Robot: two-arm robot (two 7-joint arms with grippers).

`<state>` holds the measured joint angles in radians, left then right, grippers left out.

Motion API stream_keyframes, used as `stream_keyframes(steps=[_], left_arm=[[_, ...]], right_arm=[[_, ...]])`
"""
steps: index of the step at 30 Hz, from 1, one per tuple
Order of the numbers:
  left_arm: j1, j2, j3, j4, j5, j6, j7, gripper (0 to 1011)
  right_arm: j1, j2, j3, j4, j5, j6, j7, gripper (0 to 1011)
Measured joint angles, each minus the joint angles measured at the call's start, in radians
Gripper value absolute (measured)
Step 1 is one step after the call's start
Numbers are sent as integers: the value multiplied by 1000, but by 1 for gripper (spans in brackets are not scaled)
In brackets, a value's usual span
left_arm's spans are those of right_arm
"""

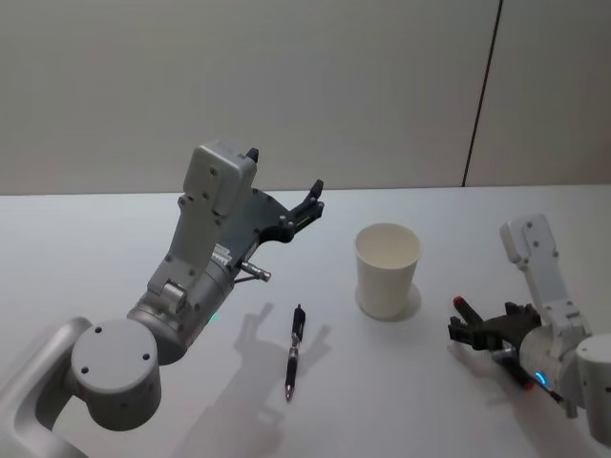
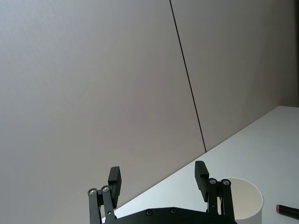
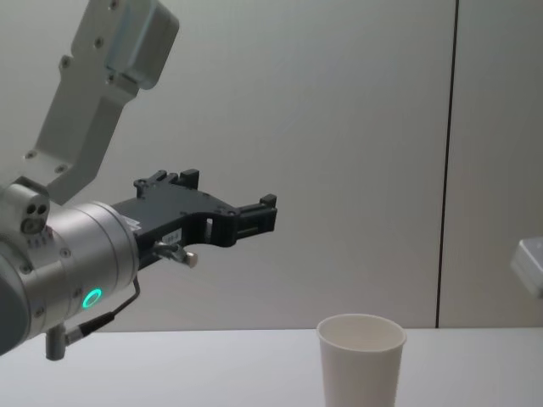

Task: Place the pen into the pen holder.

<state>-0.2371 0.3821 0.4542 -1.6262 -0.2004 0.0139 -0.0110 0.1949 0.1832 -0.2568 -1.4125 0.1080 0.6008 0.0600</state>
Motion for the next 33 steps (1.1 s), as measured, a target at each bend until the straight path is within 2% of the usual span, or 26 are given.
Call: stream_keyframes(steps=[5, 6, 9, 12, 16, 21, 22, 26, 28, 33], left_arm=[[0, 0, 0, 0, 0, 0, 0, 1004], [0, 0, 0, 0, 0, 0, 0, 1004], [0, 0, 0, 0, 0, 0, 0, 1004], [0, 0, 0, 0, 0, 0, 0, 1004], [0, 0, 0, 0, 0, 0, 0, 1004], [0, 0, 0, 0, 0, 0, 0, 1004], [0, 0, 0, 0, 0, 0, 0, 1004], [0, 0, 0, 0, 0, 0, 0, 1004], [0, 0, 0, 0, 0, 0, 0, 1004], [0, 0, 0, 0, 0, 0, 0, 1004]], right_arm=[[8, -7, 2, 26, 11, -2, 2, 907], [10, -9, 3, 35, 13, -3, 2, 850], [13, -12, 3, 44, 15, -5, 1, 799], [18, -16, 4, 59, 17, -8, -2, 687], [24, -20, 5, 74, 19, -13, -4, 592], [32, -26, 6, 94, 20, -21, -5, 364], [32, -26, 6, 95, 19, -22, -5, 364], [35, -28, 6, 102, 18, -26, -5, 224], [35, -29, 6, 103, 18, -27, -4, 187], [36, -30, 7, 108, 14, -32, 1, 185]])
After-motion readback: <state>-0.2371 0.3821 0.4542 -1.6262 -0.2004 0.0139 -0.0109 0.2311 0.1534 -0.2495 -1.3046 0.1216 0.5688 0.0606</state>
